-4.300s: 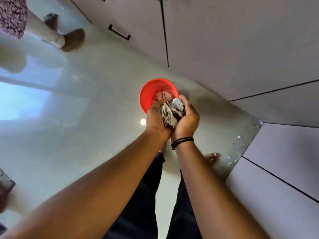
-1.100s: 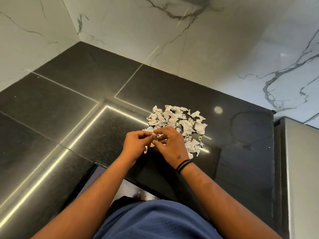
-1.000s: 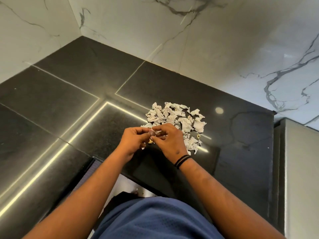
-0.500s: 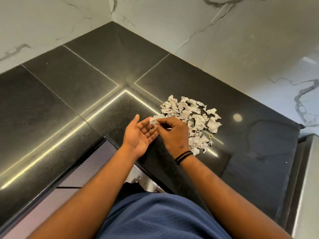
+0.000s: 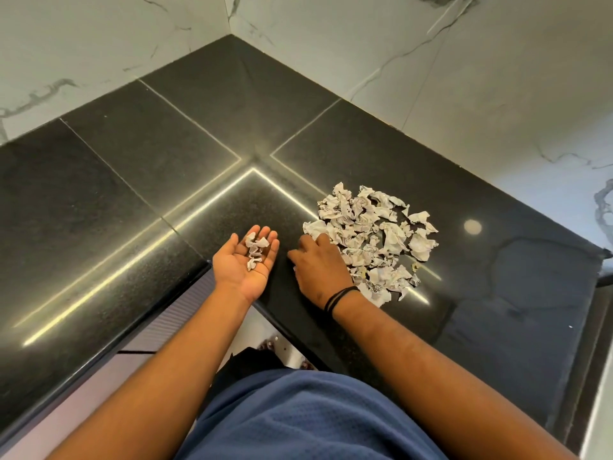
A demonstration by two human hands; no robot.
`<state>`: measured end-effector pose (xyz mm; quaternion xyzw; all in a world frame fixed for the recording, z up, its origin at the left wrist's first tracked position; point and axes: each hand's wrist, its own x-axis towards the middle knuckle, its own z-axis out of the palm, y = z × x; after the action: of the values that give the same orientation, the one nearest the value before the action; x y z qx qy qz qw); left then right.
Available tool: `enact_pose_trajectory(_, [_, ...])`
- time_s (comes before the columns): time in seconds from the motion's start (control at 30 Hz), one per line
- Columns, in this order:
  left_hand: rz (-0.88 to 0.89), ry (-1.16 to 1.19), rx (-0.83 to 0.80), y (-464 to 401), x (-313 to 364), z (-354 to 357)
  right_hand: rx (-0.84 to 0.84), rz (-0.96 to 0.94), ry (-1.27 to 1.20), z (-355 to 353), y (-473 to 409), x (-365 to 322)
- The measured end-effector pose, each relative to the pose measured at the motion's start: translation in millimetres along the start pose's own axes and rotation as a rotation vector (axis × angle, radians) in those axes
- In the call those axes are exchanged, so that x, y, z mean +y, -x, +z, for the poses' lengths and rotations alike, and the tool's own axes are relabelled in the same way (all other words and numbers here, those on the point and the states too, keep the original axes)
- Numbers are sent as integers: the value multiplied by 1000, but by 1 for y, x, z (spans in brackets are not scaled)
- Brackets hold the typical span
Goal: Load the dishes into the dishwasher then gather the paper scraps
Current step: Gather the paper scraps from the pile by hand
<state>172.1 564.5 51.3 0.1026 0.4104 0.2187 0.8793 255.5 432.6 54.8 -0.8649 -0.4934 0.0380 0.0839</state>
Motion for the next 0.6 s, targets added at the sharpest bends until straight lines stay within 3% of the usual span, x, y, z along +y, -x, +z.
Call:
enact_pose_trajectory(0.17, [-7, -51, 6, 3, -3, -1, 150, 10, 53, 10, -3, 8])
enact_pose_trajectory(0.33, [6, -119, -39, 8, -9, 4, 418, 83, -339, -7, -4, -5])
enact_pose_trajectory(0.47, [-18, -103, -62, 12, -13, 9, 368, -35, -602, -35, -12, -26])
enact_pose_trajectory(0.6, [-10, -75, -104, 11, -10, 9, 381, 185, -724, -52, -19, 11])
